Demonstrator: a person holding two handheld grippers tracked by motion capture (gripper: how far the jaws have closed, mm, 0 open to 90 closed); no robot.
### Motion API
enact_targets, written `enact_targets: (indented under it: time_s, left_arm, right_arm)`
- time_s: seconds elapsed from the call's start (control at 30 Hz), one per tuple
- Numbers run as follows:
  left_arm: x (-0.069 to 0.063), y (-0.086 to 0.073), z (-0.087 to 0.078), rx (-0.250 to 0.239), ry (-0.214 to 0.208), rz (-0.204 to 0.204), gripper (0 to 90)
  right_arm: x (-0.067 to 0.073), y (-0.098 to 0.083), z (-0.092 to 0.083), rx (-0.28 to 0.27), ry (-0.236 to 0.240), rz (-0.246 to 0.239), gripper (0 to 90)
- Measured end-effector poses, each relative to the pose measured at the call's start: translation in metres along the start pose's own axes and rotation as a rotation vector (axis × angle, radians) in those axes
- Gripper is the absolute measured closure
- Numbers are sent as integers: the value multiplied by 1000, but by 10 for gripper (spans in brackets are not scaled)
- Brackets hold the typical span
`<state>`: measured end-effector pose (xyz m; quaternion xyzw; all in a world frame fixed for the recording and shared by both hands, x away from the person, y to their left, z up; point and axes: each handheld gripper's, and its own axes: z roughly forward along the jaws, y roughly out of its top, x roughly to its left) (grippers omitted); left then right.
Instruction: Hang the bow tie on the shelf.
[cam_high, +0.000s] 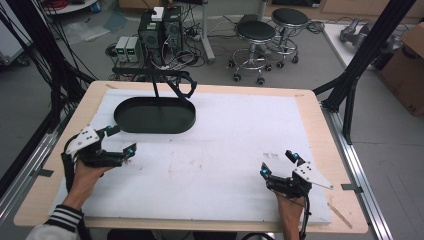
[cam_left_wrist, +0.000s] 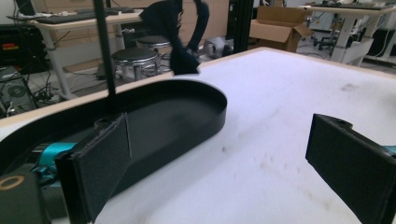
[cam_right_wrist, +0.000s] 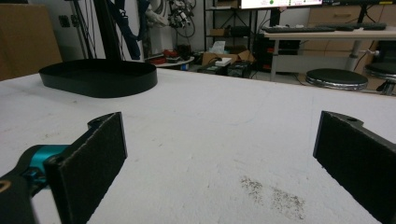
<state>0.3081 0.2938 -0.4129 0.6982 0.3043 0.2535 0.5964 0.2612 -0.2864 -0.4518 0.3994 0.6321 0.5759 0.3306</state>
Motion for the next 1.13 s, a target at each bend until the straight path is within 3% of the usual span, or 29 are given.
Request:
enact_targets:
  time_s: [0.03, 0.13, 0.4, 0.73, 1.13]
  left_arm:
    - [0, 0, 0, 0, 0, 0, 73]
    - [6, -18, -22, -26, 24, -1, 72]
    - [10, -43, -40, -66, 55, -23, 67]
    - [11, -47, -44, -112, 78, -41, 67]
    - [10, -47, -44, -116, 78, -33, 67]
  right_arm:
    - [0, 0, 0, 2, 0, 3, 16]
    - [0, 0, 0, 7, -3, 7, 16]
    - [0, 0, 0, -5, -5, 0, 16]
    - [0, -1, -2, -20, 1, 10, 16]
    - [-1, -1, -3, -23, 7, 13, 15]
